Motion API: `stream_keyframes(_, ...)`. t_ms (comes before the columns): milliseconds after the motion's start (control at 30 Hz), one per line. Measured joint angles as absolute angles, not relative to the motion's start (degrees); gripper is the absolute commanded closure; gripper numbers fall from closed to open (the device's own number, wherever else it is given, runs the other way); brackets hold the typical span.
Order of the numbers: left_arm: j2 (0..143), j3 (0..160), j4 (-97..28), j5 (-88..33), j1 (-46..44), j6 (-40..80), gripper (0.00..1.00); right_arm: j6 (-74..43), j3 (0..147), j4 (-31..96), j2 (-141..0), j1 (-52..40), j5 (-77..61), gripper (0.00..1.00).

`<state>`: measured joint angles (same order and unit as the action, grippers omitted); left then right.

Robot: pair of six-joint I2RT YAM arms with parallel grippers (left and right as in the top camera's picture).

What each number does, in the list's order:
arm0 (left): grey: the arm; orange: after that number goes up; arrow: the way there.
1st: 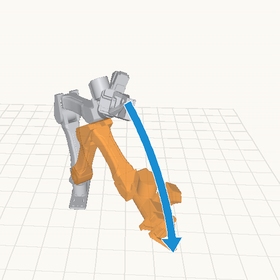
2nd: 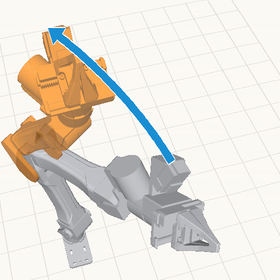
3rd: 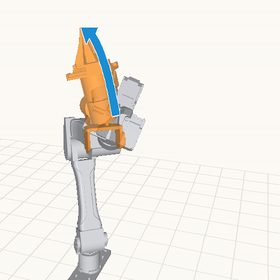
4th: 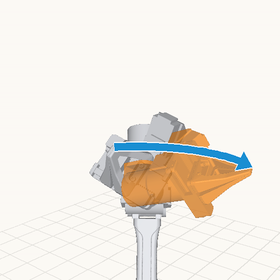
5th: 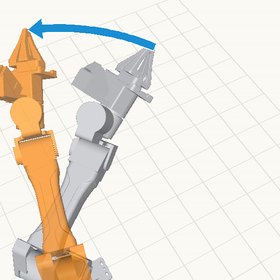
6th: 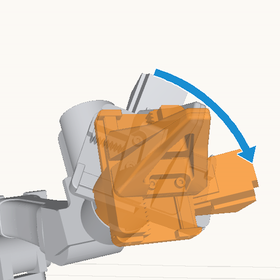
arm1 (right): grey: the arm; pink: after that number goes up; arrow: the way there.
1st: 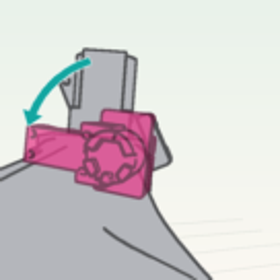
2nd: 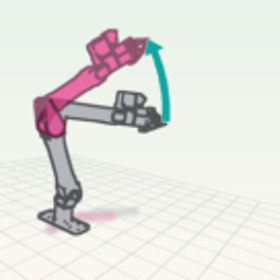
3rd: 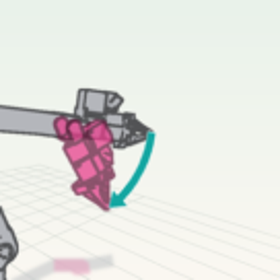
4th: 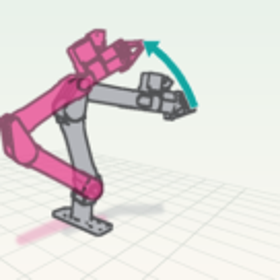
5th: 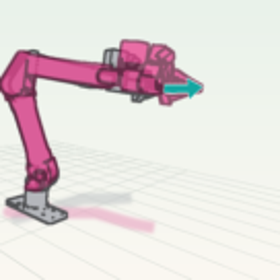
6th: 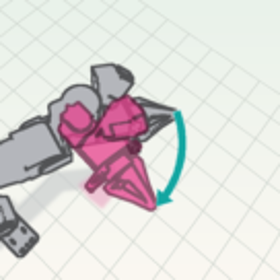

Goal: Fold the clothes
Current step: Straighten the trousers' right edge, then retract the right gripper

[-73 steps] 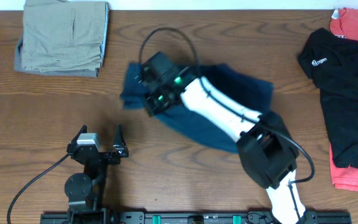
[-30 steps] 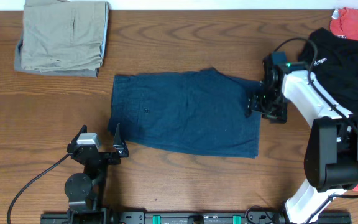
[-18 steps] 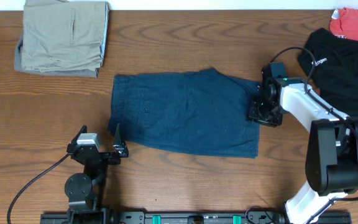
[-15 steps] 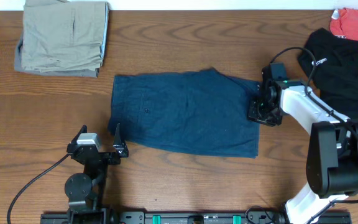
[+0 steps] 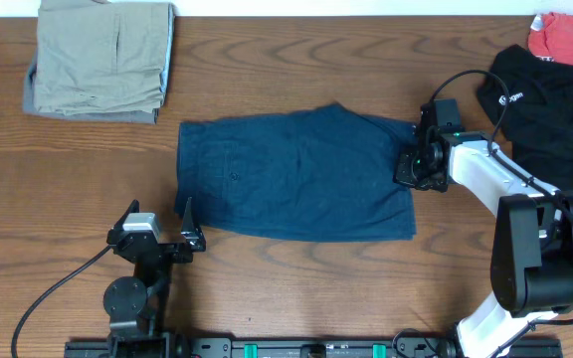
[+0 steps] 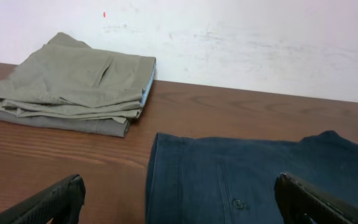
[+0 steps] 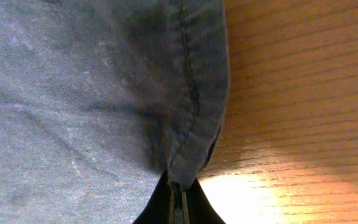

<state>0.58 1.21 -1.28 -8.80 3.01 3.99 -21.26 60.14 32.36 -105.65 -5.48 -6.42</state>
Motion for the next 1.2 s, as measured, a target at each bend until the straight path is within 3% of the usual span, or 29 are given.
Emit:
stream_keyframes(267, 0.58, 1.21, -1.28, -8.8, 3.01, 3.99, 0.02, -21.26, 60.84, 33.12, -105.86, -0.91, -3.29, 0.99)
stream_keyframes(300, 0.58, 1.21, -1.28, -8.8, 3.01, 3.99, 0.02, -21.19, 61.08, 33.28, -105.97, -0.08, -2.96, 0.93)
stream_keyframes(333, 0.58, 1.21, -1.28, -8.8, 3.01, 3.99, 0.02, -20.97, 61.34, 33.54, -106.1, 0.62, -2.87, 0.75)
stream_keyframes(400, 0.58, 1.21, -1.28, -8.82, 3.01, 3.99, 0.02, -19.73, 62.3, 34.41, -106.5, 2.0, -2.66, 0.04)
stream_keyframes(433, 0.58, 1.21, -1.28, -8.8, 3.01, 3.99, 0.02, -19.4, 62.85, 34.96, -106.67, 2.39, -2.33, 0.01)
stream_keyframes(933, 0.58, 1.21, -1.28, -8.82, 3.01, 3.99, 0.02, -17.61, 85.65, 55.92, -107.77, 2.83, -1.65, 0.01)
stream_keyframes(1200, 0.58, 1.21, -1.28, -8.8, 3.01, 3.99, 0.02, -17.78, 93.82, 53.8, -107.77, 3.86, 7.55, 0.01)
